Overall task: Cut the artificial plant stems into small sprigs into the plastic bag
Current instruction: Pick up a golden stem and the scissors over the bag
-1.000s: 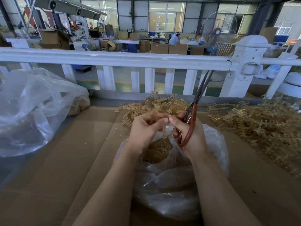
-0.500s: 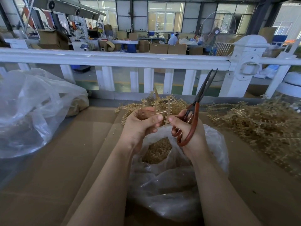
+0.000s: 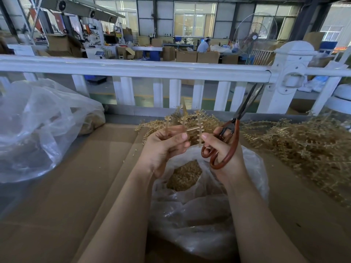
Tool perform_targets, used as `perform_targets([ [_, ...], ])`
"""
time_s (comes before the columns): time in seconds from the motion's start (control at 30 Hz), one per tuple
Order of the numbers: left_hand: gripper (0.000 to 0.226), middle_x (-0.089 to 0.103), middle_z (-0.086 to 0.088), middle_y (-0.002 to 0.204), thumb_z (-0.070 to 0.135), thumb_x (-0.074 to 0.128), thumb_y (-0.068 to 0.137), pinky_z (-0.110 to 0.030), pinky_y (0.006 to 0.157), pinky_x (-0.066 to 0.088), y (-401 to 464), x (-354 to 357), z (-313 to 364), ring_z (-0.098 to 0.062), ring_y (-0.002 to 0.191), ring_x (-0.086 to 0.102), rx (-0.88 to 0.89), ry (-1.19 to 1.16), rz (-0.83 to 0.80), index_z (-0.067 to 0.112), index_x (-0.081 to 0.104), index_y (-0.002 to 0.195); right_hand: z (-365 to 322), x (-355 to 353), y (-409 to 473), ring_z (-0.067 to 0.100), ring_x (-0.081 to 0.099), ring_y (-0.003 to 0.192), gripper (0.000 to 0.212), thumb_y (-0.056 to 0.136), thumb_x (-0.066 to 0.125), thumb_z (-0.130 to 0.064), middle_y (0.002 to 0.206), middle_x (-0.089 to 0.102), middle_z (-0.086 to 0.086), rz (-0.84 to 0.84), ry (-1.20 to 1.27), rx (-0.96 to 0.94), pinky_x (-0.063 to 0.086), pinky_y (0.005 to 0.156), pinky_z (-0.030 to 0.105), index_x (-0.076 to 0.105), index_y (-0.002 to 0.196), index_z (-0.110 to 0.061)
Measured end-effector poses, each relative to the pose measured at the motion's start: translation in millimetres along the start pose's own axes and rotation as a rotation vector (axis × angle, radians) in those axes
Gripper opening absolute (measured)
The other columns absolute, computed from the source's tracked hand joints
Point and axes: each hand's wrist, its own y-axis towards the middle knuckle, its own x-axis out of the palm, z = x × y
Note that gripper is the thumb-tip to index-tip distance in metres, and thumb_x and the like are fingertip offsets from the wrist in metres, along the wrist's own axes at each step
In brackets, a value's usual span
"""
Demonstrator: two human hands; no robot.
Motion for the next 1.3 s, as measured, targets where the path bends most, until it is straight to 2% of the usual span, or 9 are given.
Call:
perform_targets([
  [0.33, 0.037, 0.075, -0.003, 0.084, 0.011, 0.080, 0.061, -0.021, 0.061, 0.056, -1, 2, 0, -0.011, 0.067, 0.070, 0.022, 0.056, 0.035, 0.013, 0.075, 0.098, 0, -2, -1, 0.011, 0.056, 0.056, 0.028, 0.071, 0.077, -0.004, 0.065, 0.057, -0.003, 0.016, -0.024, -0.026, 0.051, 0.056, 0.021, 0.057, 0.085, -0.016],
  [0.5, 0.038, 0.073, -0.001, 0.086, 0.009, 0.078, 0.065, -0.020, 0.055, 0.054, -1, 0, 1, -0.011, 0.066, 0.070, 0.038, 0.008, 0.091, 0.003, 0.067, 0.101, 5, -4, 2, 0.012, 0.055, 0.055, 0.026, 0.080, 0.076, 0.001, 0.066, 0.056, -0.002, 0.026, -0.089, -0.028, 0.050, 0.054, 0.022, 0.058, 0.086, -0.017],
  [0.6, 0.032, 0.074, 0.002, 0.079, 0.006, 0.074, 0.069, -0.017, 0.053, 0.054, 0, -5, 3, -0.008, 0.063, 0.069, 0.082, -0.134, 0.202, 0.009, 0.069, 0.101, 8, -7, 3, 0.012, 0.053, 0.056, 0.025, 0.082, 0.076, 0.000, 0.067, 0.055, 0.001, 0.026, -0.085, -0.015, 0.048, 0.052, 0.022, 0.058, 0.087, -0.017],
  [0.8, 0.027, 0.070, -0.003, 0.080, 0.005, 0.067, 0.091, -0.016, 0.060, 0.058, 3, -30, 7, -0.007, 0.064, 0.067, 0.189, -0.633, 0.667, 0.009, 0.063, 0.117, 8, -8, 3, 0.011, 0.053, 0.058, 0.025, 0.085, 0.073, 0.002, 0.068, 0.055, 0.000, 0.042, -0.059, -0.008, 0.046, 0.050, 0.021, 0.057, 0.089, -0.016],
  [0.9, 0.022, 0.070, -0.001, 0.095, 0.025, 0.069, 0.092, -0.019, 0.076, 0.059, 0, -43, 10, -0.007, 0.075, 0.072, 0.233, -0.791, 0.720, 0.009, 0.063, 0.106, 8, -8, 3, 0.011, 0.053, 0.058, 0.024, 0.086, 0.072, 0.002, 0.069, 0.054, 0.000, 0.038, -0.046, 0.002, 0.045, 0.050, 0.020, 0.056, 0.089, -0.016],
  [0.97, 0.041, 0.068, -0.002, 0.111, 0.039, 0.069, 0.091, -0.023, 0.089, 0.056, 0, -49, 10, -0.010, 0.093, 0.072, 0.250, -0.796, 0.675, 0.006, 0.058, 0.113, 8, -8, 3, 0.010, 0.053, 0.057, 0.025, 0.086, 0.072, 0.002, 0.069, 0.055, 0.000, 0.044, -0.049, 0.008, 0.046, 0.050, 0.020, 0.056, 0.088, -0.017],
  [1.03, 0.055, 0.064, -0.005, 0.120, 0.042, 0.067, 0.091, -0.027, 0.097, 0.054, 3, -51, 8, -0.014, 0.105, 0.068, 0.232, -0.721, 0.632, 0.005, 0.052, 0.128, 9, -7, 3, 0.010, 0.054, 0.057, 0.025, 0.085, 0.073, 0.002, 0.068, 0.055, 0.000, 0.051, -0.054, 0.008, 0.046, 0.050, 0.020, 0.056, 0.089, -0.017],
  [1.1, 0.046, 0.065, -0.004, 0.112, 0.034, 0.067, 0.093, -0.025, 0.095, 0.054, 7, -46, 5, -0.015, 0.103, 0.066, 0.185, -0.539, 0.596, 0.007, 0.055, 0.128, 9, -7, 3, 0.011, 0.054, 0.056, 0.025, 0.085, 0.073, 0.002, 0.068, 0.056, 0.000, 0.052, -0.058, 0.010, 0.047, 0.050, 0.021, 0.057, 0.089, -0.017],
  [1.3, 0.059, 0.063, 0.002, 0.123, 0.023, 0.072, 0.088, -0.026, 0.091, 0.051, 8, -32, -8, -0.013, 0.110, 0.063, 0.086, 0.317, 0.506, 0.016, 0.048, 0.141, 9, -7, 2, 0.011, 0.054, 0.055, 0.024, 0.085, 0.072, 0.002, 0.069, 0.055, 0.003, 0.040, -0.071, 0.010, 0.046, 0.048, 0.020, 0.057, 0.092, -0.015],
])
